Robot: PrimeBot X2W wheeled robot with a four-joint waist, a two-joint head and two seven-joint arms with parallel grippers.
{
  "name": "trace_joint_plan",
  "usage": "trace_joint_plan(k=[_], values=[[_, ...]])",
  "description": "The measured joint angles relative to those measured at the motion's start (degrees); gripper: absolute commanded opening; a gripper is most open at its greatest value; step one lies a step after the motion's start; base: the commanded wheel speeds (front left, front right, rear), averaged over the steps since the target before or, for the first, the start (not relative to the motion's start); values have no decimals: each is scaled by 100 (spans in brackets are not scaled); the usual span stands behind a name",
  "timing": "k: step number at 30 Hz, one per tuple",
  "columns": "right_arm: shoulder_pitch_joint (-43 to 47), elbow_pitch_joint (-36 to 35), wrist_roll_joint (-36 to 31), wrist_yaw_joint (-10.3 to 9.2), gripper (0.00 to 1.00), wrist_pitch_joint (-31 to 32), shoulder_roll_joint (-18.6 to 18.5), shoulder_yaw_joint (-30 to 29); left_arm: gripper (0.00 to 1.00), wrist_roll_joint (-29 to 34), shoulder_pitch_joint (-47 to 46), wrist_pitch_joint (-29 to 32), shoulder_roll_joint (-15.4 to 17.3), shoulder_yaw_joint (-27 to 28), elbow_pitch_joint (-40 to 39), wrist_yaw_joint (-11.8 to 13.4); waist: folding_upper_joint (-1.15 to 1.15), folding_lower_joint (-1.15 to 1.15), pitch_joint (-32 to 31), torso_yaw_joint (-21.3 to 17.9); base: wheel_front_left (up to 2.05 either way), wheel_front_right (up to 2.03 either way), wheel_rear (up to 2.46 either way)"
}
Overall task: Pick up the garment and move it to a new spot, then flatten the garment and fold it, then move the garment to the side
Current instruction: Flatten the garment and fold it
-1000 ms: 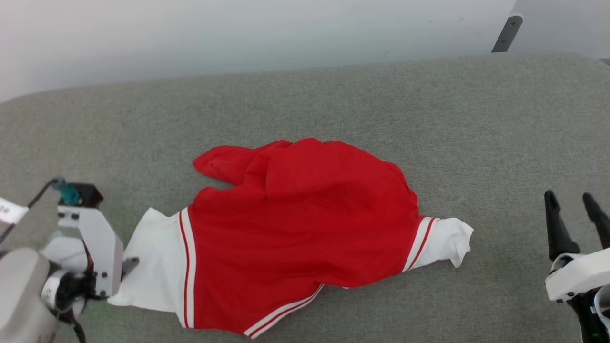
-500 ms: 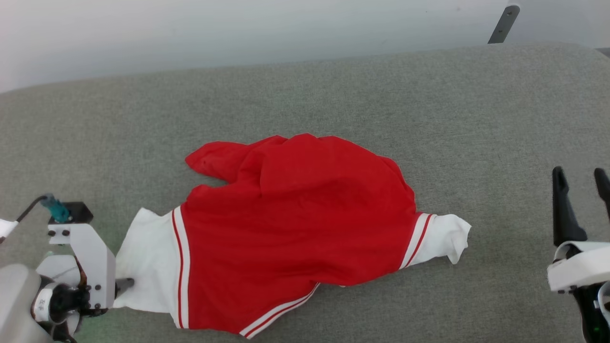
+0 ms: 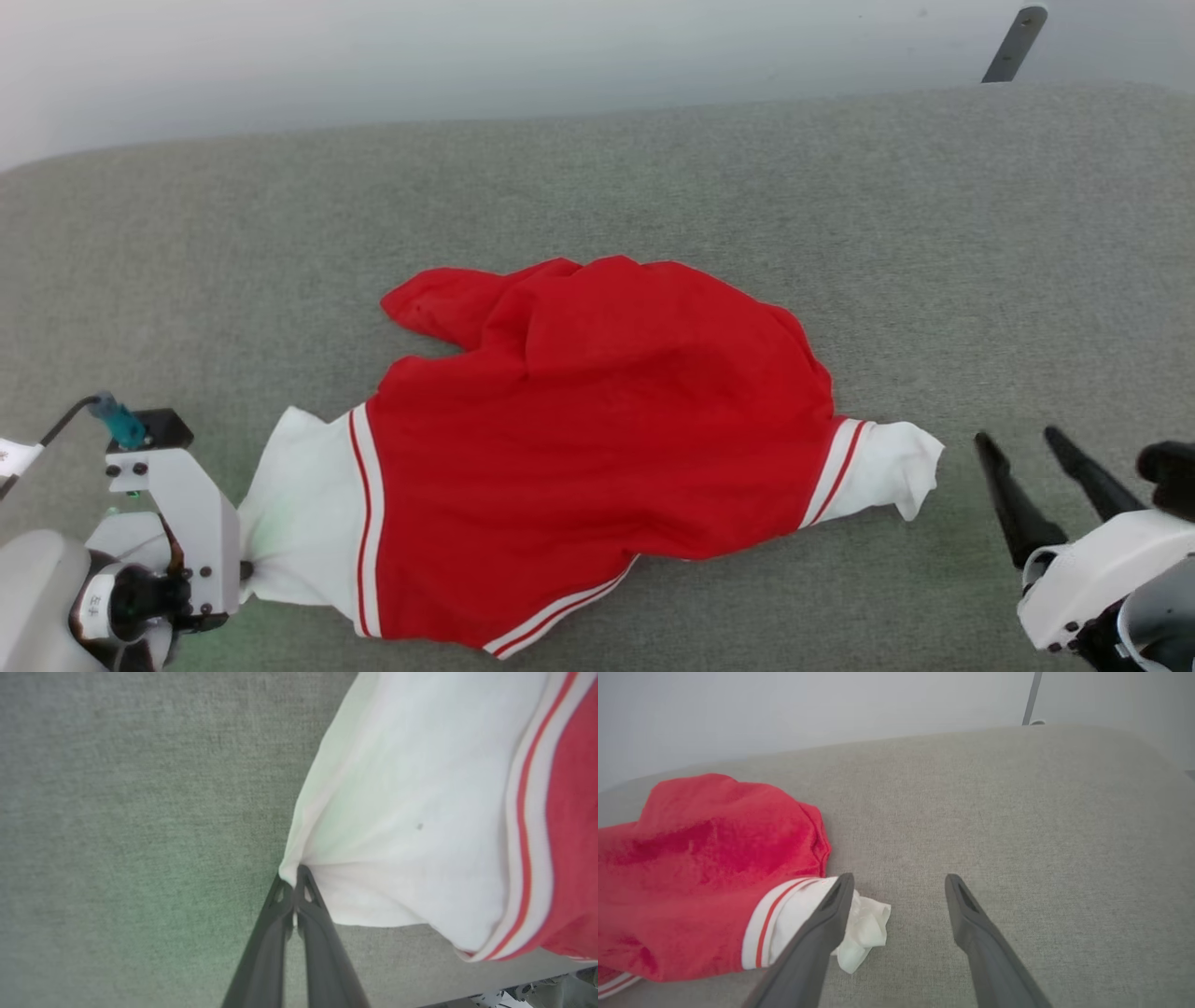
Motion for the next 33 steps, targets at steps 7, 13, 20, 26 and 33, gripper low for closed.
trace_joint_plan(k=[7, 13, 20, 26, 33], values=[[-213, 441, 269, -1, 100, 678, -171, 216, 0, 29, -119, -102, -97, -32, -2, -36, 0, 0, 41, 124, 0, 0, 0], [-602, 1035, 509, 0, 100, 1066, -320, 485, 0, 41, -277, -148, -193, -76, 45, -89, 0, 0, 113, 235, 0, 0, 0], [-1112, 1814, 643, 0, 28, 1368, -458, 935, 0, 79, -468, -201, -279, -108, 105, -135, 0, 0, 228, 345, 0, 0, 0], [-1510, 2259, 898, 4, 0, 1433, -599, 1146, 0, 79, -642, -170, -330, -123, 192, -153, 0, 0, 270, 404, 0, 0, 0], [-1853, 2226, 1317, 2, 0, 1493, -899, 1374, 0, 113, -843, 18, -288, -208, 64, -162, 0, 0, 92, 405, 0, 0, 0]])
